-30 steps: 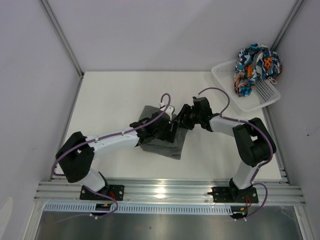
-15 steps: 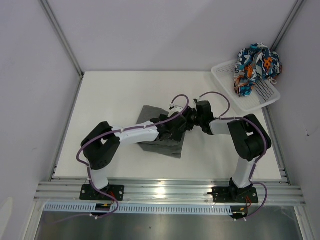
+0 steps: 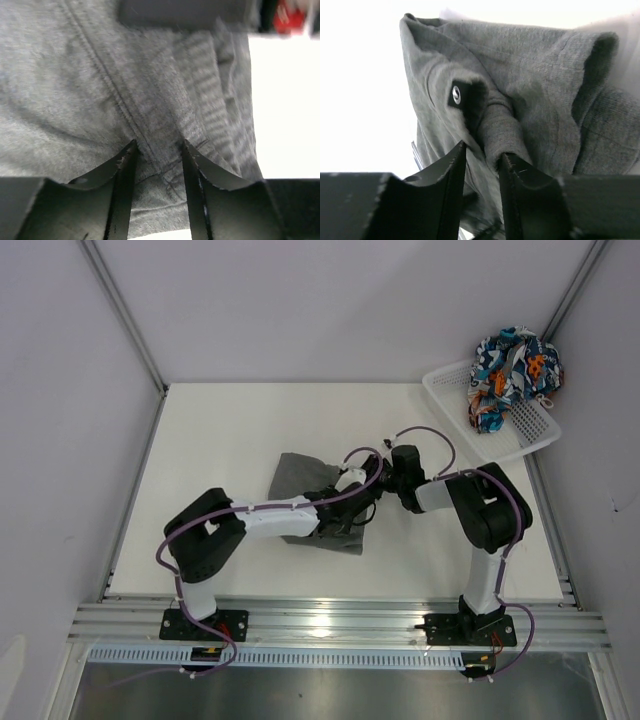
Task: Fold and stack the shorts
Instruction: Fold the shorts
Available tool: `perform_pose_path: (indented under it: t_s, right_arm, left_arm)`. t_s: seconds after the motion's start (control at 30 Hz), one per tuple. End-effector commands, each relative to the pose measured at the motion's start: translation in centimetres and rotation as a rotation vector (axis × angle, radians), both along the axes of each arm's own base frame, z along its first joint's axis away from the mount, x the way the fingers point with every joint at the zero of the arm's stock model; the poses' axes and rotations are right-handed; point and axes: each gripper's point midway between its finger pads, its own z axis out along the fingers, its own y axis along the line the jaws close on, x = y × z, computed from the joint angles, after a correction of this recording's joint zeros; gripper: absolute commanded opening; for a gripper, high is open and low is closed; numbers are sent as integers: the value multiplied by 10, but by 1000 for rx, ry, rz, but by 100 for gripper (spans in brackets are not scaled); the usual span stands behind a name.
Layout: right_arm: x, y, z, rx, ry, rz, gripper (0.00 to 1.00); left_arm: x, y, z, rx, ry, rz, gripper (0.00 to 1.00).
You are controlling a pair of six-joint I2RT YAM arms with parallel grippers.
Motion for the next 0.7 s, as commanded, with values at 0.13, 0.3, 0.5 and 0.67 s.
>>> perform_pose_path:
  t_s: [0.13, 0.3, 0.5, 0.67]
  right_arm:
    - [19, 11, 25, 57, -107, 33, 22]
    - [23, 11, 39, 75, -141, 47, 9]
    - [29, 6, 62, 91, -176, 53, 7]
    - [30, 2, 61, 84, -171, 42, 6]
  left_arm:
    - [-29, -16, 5, -100, -6, -120, 40]
    - [-42, -20, 17, -168, -4, -203, 38]
    - [-60, -24, 38, -259, -5, -303, 39]
    - [-64, -21, 30, -263, 9, -308, 39]
